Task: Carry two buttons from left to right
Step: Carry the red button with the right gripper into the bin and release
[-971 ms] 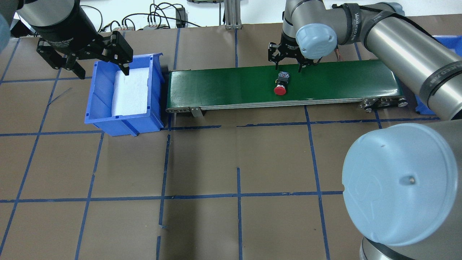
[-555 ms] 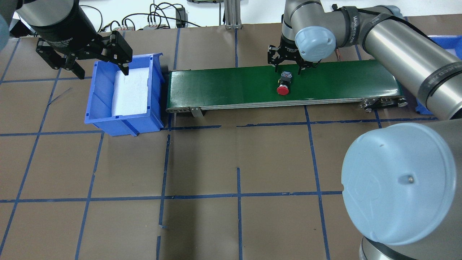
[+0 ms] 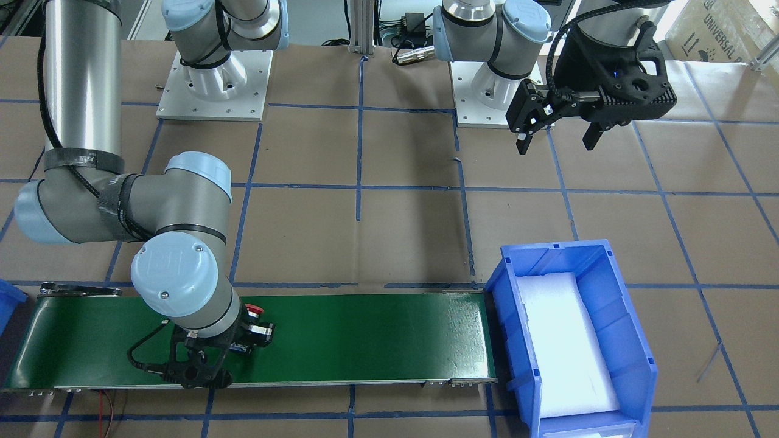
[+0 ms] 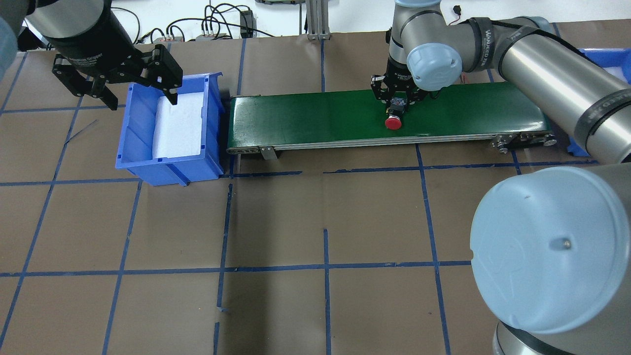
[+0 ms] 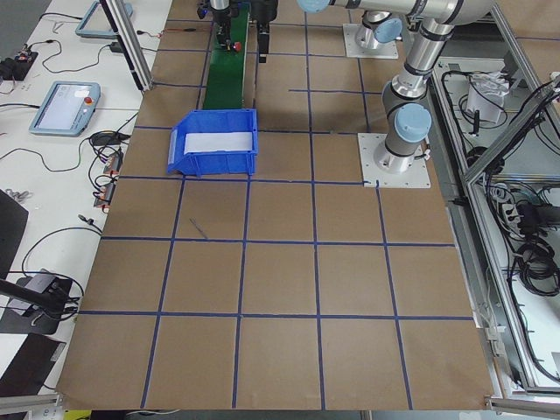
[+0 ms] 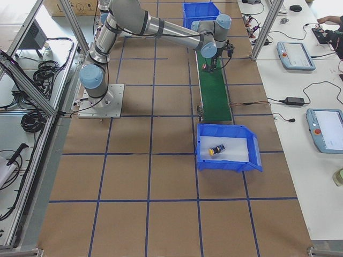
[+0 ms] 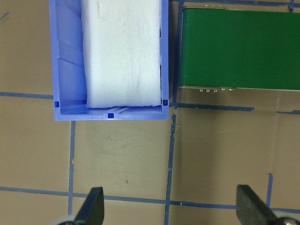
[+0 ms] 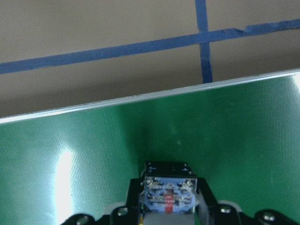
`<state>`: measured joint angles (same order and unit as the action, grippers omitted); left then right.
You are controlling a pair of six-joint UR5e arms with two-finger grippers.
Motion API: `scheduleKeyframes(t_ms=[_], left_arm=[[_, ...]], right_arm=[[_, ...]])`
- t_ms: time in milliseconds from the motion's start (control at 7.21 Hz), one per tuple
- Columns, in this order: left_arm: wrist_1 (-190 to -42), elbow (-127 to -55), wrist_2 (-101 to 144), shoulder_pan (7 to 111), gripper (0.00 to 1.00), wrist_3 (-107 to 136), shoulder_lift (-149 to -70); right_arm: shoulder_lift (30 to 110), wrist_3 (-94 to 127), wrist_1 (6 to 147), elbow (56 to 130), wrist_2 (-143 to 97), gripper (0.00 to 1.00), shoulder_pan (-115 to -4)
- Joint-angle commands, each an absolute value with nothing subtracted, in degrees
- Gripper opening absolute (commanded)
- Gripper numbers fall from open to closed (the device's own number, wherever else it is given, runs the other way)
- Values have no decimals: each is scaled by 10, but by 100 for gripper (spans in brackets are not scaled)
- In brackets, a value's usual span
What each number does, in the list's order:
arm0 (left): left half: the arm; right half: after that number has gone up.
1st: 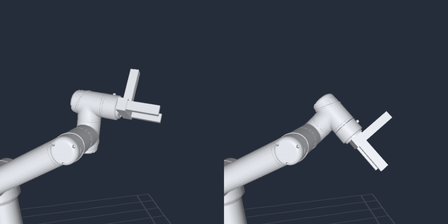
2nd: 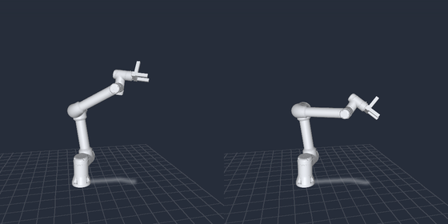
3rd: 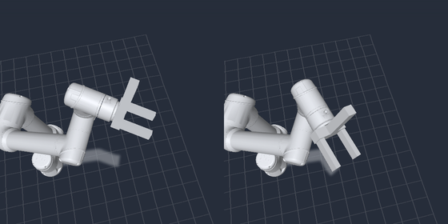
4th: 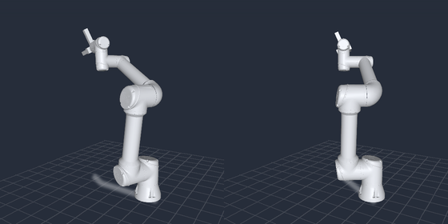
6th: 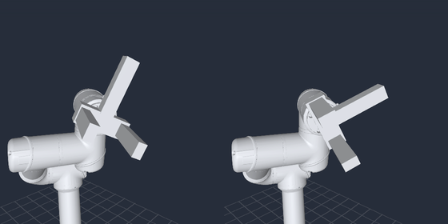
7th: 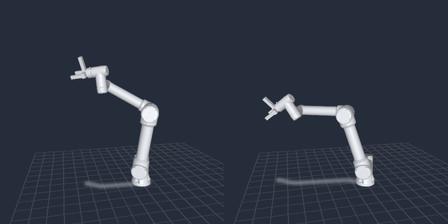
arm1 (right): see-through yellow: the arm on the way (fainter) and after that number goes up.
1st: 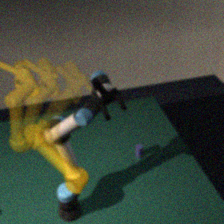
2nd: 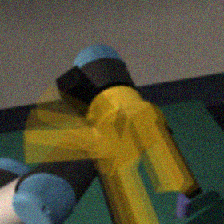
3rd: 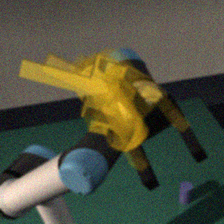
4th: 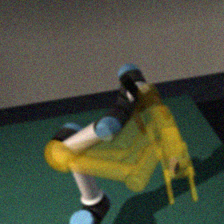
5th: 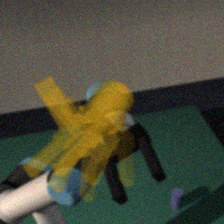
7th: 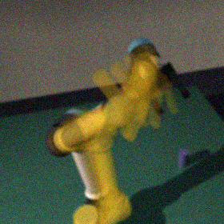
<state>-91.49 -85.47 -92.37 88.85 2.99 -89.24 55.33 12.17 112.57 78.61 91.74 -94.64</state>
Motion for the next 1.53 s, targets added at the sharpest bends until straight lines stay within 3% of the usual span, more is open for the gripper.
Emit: scheduleKeyframes(t_ms=[0,971,1387], left_arm=[[-915,-854,-924,889,100,29,-893],[-912,-854,-924,889,100,28,-900],[-914,-853,-924,889,100,26,-896]], right_arm=[[561,46,1120,781,918,8,-907],[610,-451,1027,712,917,8,-602],[564,-507,988,612,917,8,-556]])
